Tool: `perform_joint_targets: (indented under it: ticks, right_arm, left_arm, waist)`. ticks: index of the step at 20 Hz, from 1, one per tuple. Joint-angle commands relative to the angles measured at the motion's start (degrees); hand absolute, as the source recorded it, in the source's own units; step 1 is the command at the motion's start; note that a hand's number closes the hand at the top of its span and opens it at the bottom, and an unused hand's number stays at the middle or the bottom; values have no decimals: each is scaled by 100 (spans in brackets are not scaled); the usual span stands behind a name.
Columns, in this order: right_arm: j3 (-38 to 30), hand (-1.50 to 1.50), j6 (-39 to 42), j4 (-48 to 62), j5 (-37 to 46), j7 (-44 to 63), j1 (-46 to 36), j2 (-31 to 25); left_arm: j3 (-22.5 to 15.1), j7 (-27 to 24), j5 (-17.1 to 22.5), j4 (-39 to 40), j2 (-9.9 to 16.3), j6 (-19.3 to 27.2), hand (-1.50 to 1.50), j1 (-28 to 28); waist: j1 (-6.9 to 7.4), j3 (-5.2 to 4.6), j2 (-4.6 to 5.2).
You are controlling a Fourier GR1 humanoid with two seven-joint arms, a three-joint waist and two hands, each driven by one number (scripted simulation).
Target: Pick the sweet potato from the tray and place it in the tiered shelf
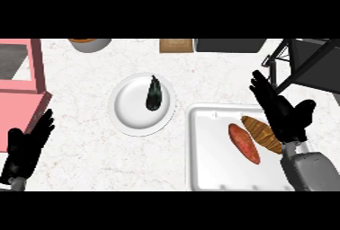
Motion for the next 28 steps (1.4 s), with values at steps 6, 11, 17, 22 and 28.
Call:
perform_joint_targets:
  ticks: [6, 11, 17, 22, 28]
  right_arm:
    - [743, 150, 559, -244, 450, -1103, -640, 490]
    - [814, -150, -2368, 234, 2987, -1249, 456, 478]
    - [1940, -150, -2197, -1350, 3650, -361, 1728, 643]
    - [1756, -150, -1770, -1793, 5136, 1420, 1525, -332]
    - [2042, -150, 110, -2382, 5688, 2992, 1252, -906]
  left_arm:
    - [575, -436, 206, -220, -85, -201, 0, -75]
    - [373, -365, 253, -408, -206, -342, 0, 171]
    - [636, -415, 87, -55, -486, -462, 0, -94]
    - [679, -299, 221, -347, -265, -574, 0, 203]
    - [785, -493, 205, -238, -253, -714, 0, 276]
  waist:
    - [14, 65, 39]
    - [-74, 66, 30]
    - [-146, 60, 33]
    - [-179, 40, -5]
    - [-117, 42, 14]
